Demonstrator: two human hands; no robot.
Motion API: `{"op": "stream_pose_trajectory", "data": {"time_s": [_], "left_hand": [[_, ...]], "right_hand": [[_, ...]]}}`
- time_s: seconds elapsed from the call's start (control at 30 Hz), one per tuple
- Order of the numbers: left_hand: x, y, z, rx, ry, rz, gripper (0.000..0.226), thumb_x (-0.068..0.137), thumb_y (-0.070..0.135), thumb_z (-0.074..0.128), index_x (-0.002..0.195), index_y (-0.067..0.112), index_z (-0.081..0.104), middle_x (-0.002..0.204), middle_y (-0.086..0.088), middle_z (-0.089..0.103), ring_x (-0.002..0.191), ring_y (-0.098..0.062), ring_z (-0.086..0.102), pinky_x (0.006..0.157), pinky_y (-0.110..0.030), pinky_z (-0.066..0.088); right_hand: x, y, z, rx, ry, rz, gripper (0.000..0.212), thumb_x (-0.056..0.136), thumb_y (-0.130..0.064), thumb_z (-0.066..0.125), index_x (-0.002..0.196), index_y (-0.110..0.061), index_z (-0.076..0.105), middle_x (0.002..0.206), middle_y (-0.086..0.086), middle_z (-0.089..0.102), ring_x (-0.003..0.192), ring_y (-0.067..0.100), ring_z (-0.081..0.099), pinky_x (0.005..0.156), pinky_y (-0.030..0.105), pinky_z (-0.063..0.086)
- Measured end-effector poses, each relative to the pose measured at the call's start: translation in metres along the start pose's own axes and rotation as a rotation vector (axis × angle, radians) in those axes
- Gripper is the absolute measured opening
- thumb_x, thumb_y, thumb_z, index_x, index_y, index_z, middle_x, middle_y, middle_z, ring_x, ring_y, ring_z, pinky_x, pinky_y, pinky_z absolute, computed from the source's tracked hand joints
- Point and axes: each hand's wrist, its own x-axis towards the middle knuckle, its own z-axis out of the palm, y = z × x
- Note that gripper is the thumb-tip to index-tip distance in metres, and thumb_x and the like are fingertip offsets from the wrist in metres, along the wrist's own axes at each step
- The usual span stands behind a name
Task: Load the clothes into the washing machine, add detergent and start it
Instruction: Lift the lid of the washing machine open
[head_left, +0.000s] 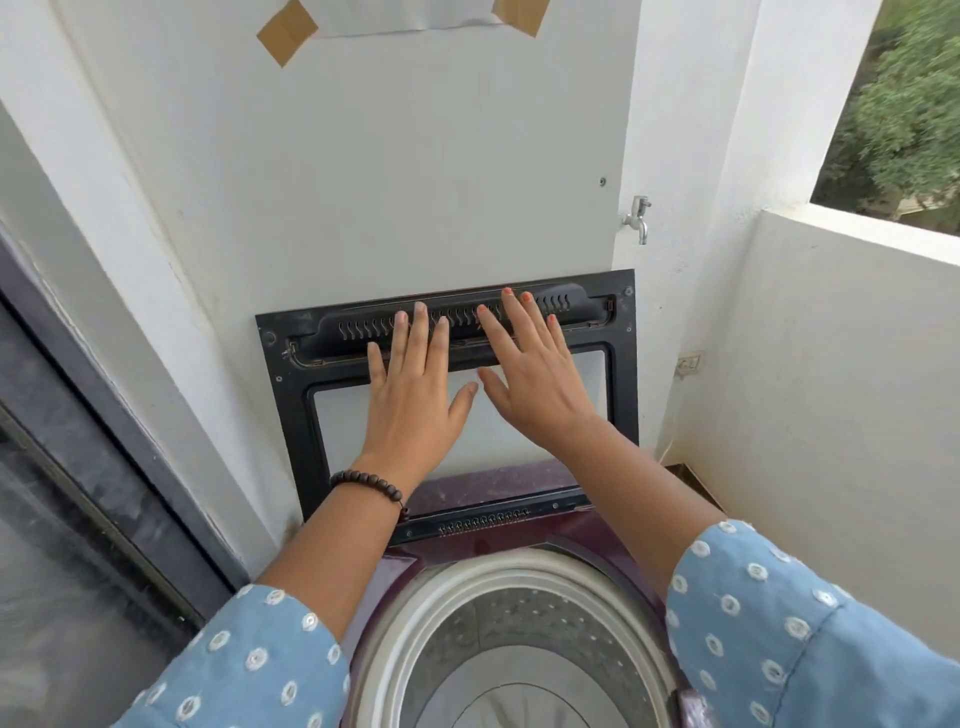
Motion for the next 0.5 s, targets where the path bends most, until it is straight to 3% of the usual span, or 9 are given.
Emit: {"op": "stream_pose_trajectory", "data": {"time_s": [0.5], "left_hand": [[-0.086,0.065,0.016,-0.142,-0.075,0.087,0.077,0.101,0.049,0.047,0.159,0.013,0.013,0.168,-0.010,-0.004,0.155,-0.028,-0.007,0.123,-0.056,0.005]], "right_hand": [[-0.133,0.011,-0.040,-0.073,-0.033,0.165,0.060,0.102,-0.036,0.043,0.155,-0.018,0.022,0.164,0.008,0.010,0.151,0.028,0.000,0.121,0.049,0.007]]}}
